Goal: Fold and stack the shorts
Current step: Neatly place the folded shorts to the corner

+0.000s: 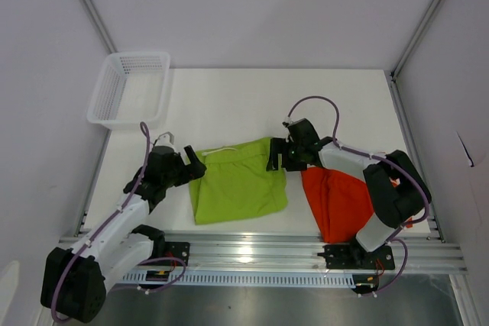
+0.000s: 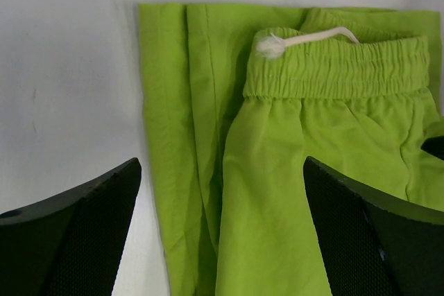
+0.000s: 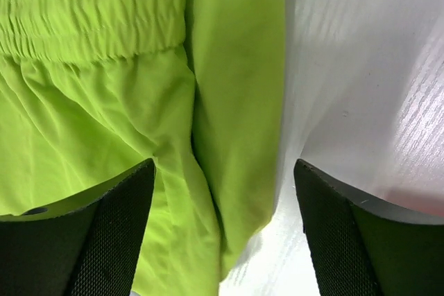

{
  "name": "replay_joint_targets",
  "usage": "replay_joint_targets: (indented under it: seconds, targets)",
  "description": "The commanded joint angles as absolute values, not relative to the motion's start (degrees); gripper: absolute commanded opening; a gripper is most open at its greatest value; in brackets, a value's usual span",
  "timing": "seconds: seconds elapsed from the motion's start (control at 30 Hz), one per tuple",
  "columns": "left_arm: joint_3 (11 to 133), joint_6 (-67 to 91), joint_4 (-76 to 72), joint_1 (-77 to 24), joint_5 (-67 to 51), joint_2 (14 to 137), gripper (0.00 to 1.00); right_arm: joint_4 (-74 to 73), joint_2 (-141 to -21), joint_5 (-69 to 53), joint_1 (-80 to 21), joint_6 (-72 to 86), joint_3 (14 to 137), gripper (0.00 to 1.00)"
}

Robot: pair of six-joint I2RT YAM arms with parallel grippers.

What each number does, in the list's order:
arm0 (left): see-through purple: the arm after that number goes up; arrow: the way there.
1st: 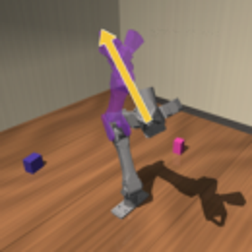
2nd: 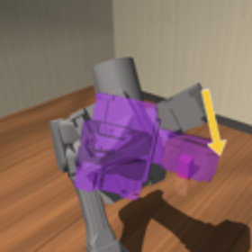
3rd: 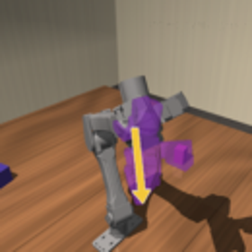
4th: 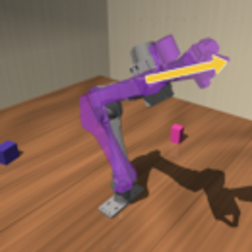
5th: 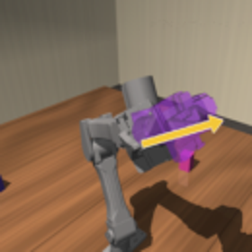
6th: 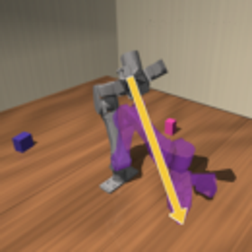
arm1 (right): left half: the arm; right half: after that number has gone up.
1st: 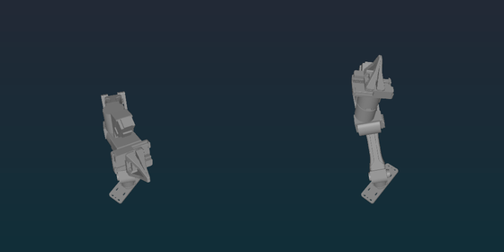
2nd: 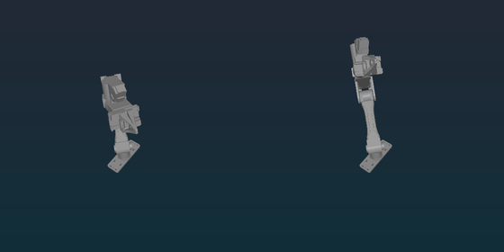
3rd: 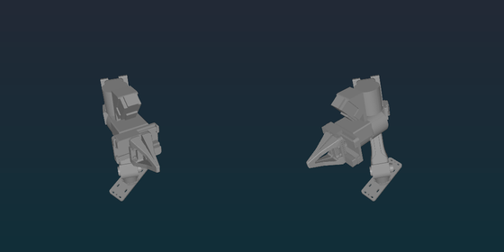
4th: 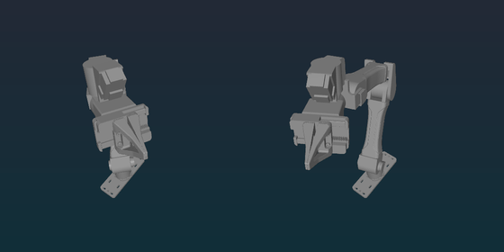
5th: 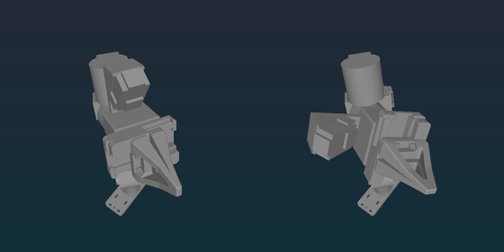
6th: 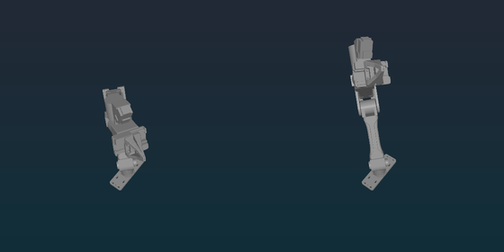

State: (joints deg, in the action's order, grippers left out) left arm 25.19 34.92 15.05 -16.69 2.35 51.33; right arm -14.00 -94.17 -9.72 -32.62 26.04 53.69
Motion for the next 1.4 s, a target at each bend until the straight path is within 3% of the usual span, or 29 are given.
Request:
replay_joint_targets:
  seconds: [0.0, 0.37, 0.57, 0.93, 1.07, 1.27, 1.37]
  targets:
    - [22.69, 33.58, 11.61, -16.17, -4.3, 47.12, 0.99, -9.23, -93.16, -20.29, -29.89, 21.71, 51.51, 0.83]
    - [20.3, 34.98, 14.86, -16.17, -0.26, 45.97, 0.99, -8.97, -96.68, -26.1, -28.04, 16.88, 51.86, 0.84]
    - [20.13, 33.31, 10.91, -16.26, -6.57, 52.28, 0.99, -8.26, -98.43, -27.68, -28.12, 16.52, 52.21, 0.83]
    - [22.32, 33.75, 10.98, -16.26, -5.8, 60.99, 0.97, -8.35, -100.28, -28.39, -28.74, 15.03, 52.56, 0.81]
    - [23.55, 33.75, 11.16, -16.17, -5.36, 64.5, 0.87, -8.17, -100.72, -26.9, -29.7, 15.03, 52.47, 0.79]
    - [24.52, 33.4, 11.08, -16.26, -5.19, 66.44, 0.7, -8.09, -101.25, -25.75, -30.85, 15.29, 52.56, 0.66]
    - [24.44, 33.05, 10.64, -16.26, -6.06, 67.32, 0.6, -7.82, -101.34, -25.49, -31.46, 15.55, 52.56, 0.64]
